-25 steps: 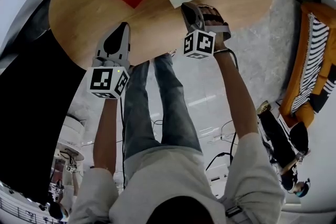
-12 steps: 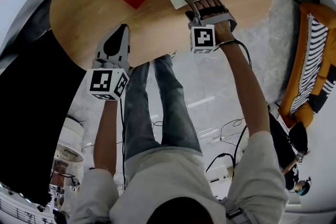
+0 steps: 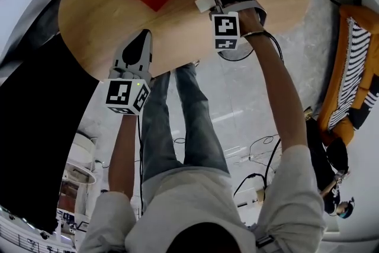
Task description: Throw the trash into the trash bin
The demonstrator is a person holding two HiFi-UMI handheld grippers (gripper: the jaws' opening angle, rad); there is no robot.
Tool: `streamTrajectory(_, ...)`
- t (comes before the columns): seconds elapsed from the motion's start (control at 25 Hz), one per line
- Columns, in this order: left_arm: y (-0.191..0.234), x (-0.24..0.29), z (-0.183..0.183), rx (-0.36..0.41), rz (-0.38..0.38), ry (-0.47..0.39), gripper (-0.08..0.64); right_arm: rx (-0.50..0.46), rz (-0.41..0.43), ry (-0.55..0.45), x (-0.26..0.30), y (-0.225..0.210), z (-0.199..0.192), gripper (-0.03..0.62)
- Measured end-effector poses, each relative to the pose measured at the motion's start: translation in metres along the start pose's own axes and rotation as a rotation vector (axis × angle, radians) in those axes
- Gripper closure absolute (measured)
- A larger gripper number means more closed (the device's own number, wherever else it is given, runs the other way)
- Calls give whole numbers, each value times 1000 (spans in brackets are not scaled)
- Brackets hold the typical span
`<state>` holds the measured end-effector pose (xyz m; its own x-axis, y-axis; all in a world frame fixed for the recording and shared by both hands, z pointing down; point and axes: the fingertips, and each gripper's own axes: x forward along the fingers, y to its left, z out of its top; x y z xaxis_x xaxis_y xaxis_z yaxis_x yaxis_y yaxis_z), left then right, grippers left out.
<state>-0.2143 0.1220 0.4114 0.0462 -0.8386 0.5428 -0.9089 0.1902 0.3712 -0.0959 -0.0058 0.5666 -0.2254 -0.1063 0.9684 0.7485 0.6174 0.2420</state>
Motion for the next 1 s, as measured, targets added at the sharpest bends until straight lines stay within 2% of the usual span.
streamTrajectory(0.12, -1, -1, 2, 2, 1, -5, 538, 15, 31, -8, -2, 7, 0, 351)
streamTrajectory(0.36, 1, 0, 0, 6, -2, -1, 538, 19, -18, -17, -1, 9, -2, 378)
streamTrajectory(0.56, 1, 1, -3, 17, -11, 4, 538, 81, -69, -26, -3, 7, 0, 426)
streamTrajectory(0.8, -1, -2, -6, 28, -23, 8, 538, 150, -137, -38, -11, 7, 4, 436)
streamTrajectory(0.92, -6, -1, -4, 33, -27, 10, 538, 231, -171, -65, -21, -1, 4, 437)
streamTrajectory(1.0, -9, 0, -4, 37, -32, 13, 538, 358, -194, -108, -29, -8, 5, 437)
